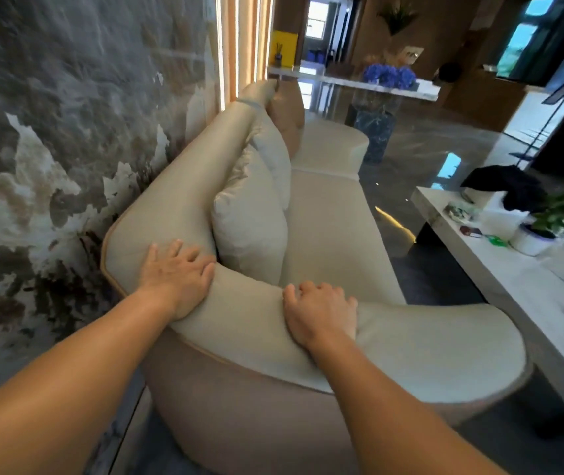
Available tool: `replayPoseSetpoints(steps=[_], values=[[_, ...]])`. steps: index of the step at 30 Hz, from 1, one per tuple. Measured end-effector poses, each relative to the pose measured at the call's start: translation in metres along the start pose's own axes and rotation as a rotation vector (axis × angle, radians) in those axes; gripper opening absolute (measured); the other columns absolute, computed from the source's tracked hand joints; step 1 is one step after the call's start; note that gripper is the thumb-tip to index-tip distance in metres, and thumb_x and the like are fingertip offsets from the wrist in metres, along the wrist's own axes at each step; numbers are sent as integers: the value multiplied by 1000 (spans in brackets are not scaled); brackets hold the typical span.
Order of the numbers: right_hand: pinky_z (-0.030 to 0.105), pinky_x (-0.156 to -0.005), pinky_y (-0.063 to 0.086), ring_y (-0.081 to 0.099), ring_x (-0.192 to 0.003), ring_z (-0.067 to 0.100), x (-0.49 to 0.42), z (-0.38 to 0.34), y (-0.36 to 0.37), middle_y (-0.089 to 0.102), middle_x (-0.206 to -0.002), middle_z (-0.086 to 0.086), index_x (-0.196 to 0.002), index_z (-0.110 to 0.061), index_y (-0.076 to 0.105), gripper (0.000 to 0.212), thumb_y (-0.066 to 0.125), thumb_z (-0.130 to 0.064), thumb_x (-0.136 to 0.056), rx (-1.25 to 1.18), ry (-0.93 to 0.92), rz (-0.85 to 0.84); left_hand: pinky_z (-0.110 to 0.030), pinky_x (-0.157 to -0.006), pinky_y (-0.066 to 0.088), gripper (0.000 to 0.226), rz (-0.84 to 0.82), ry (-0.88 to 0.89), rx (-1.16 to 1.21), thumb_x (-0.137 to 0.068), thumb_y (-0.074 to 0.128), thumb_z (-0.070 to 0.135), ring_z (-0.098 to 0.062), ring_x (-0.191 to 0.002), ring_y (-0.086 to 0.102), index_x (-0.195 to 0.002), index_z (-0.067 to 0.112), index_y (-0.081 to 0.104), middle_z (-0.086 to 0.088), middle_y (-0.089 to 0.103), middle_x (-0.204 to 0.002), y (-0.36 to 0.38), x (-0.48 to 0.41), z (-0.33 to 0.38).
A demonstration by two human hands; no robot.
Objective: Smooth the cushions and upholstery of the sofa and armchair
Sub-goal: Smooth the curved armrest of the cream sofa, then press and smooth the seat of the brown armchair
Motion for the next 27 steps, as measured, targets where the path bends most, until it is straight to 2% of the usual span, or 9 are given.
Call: replayPoseSetpoints(steps=[4, 6, 9, 12, 16, 20, 22, 24, 27], values=[[59, -120, -5, -3, -154, 35, 67, 26, 12, 2, -169, 8, -156, -41, 12, 62, 14, -59, -97, 103, -25, -234, -54, -119, 2, 57, -158, -95, 84, -98, 12, 47, -34, -148, -7, -152, 32, 4, -2, -4, -163, 23, 66, 14], [62, -121, -1, -13, -154, 33, 108, 38, 4, -11, -169, 0, -156, -42, 0, 63, 24, -55, -99, 121, -72, -380, -53, -119, 8, 64, -320, 41, -27, -96, 17, 51, -40, -147, -5, -152, 29, -6, -4, -8, -163, 24, 108, 45], [57, -119, 28, 19, -151, 37, 177, 70, -23, 12, -168, 5, -156, -25, 27, 58, 41, -36, -100, 114, -6, -693, -47, -114, 28, 64, -598, 231, -105, -94, 33, 53, -35, -142, 24, -151, 29, 19, -4, 14, -162, 0, 187, 110], [51, -113, 39, 41, -139, 37, 270, 114, -72, 40, -156, 14, -145, -10, 46, 50, 42, -29, -99, 108, 69, -828, -42, -102, 42, 55, -732, 360, -145, -96, 30, 51, -30, -124, 49, -136, 18, 50, -8, 48, -142, -48, 272, 191], [57, -111, 38, 49, -131, 38, 400, 205, -163, 52, -145, 14, -140, -18, 52, 46, 44, -26, -96, 79, 227, -654, -40, -91, 48, 48, -610, 605, -197, -97, 33, 41, -32, -109, 57, -123, 9, 58, -13, 59, -126, -127, 381, 310], [73, -114, 1, 23, -146, 42, 561, 301, -251, 43, -150, 16, -141, -21, 46, 48, 44, -31, -94, 121, 401, -406, -38, -85, 49, 38, -516, 833, -137, -95, 38, 41, -33, -99, 60, -100, 14, 64, -15, 65, -113, -191, 503, 428], [68, -116, -5, 7, -151, 39, 654, 336, -291, 27, -161, 13, -148, -24, 37, 55, 44, -39, -95, 93, 457, -216, -40, -92, 47, 38, -459, 976, -87, -94, 41, 48, -32, -109, 57, -112, 19, 59, -14, 61, -121, -213, 570, 488], [64, -117, -12, -7, -154, 34, 742, 361, -319, 8, -169, 5, -153, -31, 27, 62, 37, -53, -96, 93, 513, -51, -45, -104, 40, 59, -425, 1145, -16, -90, 45, 57, -30, -127, 46, -139, 25, 38, -8, 44, -143, -228, 642, 545], [66, -116, -11, -10, -154, 34, 846, 396, -342, -2, -170, 1, -154, -45, 9, 71, 28, -70, -90, 55, 720, 76, -45, -105, 37, 86, -358, 1439, 22, -82, 48, 69, -24, -140, 24, -150, 32, 10, 2, 20, -156, -239, 748, 607]])
Point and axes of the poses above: each hand's wrist, its own x-axis away from the middle knuckle, its own y-axis out of the palm, z = x × y, the point moved 10 cm from there along -x, towards the middle knuckle
